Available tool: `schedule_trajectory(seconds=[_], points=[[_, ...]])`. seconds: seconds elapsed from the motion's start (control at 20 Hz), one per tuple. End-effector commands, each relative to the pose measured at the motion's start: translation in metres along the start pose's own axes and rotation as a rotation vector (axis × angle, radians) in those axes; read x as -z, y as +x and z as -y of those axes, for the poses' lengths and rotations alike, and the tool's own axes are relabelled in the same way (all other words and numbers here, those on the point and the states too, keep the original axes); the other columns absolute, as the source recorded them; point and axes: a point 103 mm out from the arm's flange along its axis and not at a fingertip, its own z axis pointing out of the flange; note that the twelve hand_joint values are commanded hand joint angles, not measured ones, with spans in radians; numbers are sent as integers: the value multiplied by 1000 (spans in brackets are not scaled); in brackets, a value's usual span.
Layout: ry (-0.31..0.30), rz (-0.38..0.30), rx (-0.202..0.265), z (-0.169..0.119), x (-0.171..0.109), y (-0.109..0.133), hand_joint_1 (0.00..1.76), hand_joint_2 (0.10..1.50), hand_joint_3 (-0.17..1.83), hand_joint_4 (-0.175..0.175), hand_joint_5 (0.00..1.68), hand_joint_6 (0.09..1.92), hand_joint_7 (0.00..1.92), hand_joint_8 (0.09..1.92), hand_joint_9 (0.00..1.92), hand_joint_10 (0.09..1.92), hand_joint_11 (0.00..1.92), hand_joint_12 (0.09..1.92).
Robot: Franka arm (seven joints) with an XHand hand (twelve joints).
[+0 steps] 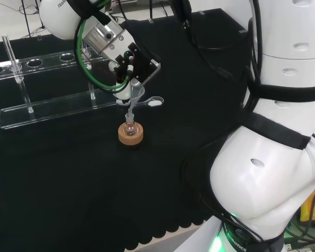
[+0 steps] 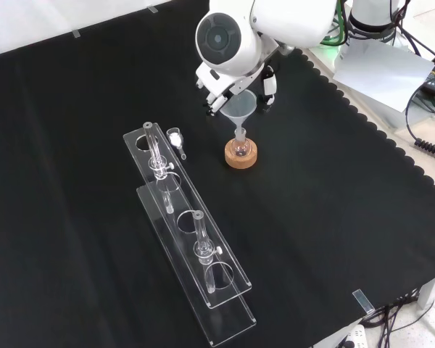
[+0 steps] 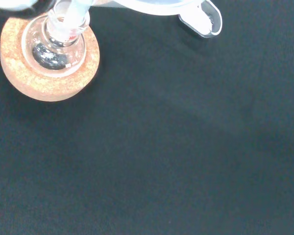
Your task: Place the funnel on the round-bottom flask.
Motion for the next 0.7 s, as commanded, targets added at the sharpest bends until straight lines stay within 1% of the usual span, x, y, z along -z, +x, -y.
schedule_trajectory(seconds=[0.05,0.3,0.4,0.5,0.6,0.7], points=[[1,2,2,-1,0,2,805,669,729,-18,669,863,836,692,1154,388,667,1246],[-1,2,0,-1,0,3,803,670,729,-19,663,863,832,693,1151,389,668,1246],[13,3,-6,-2,-1,3,799,668,729,-21,652,860,826,692,1145,388,666,1245],[31,5,-12,-2,-2,3,776,653,727,-25,605,851,800,696,1126,390,652,1249],[57,7,-16,-3,-3,3,746,631,716,-35,512,808,732,721,1079,414,625,1262],[54,4,-14,-2,-3,3,705,613,684,-43,442,727,649,737,1014,450,590,1277]])
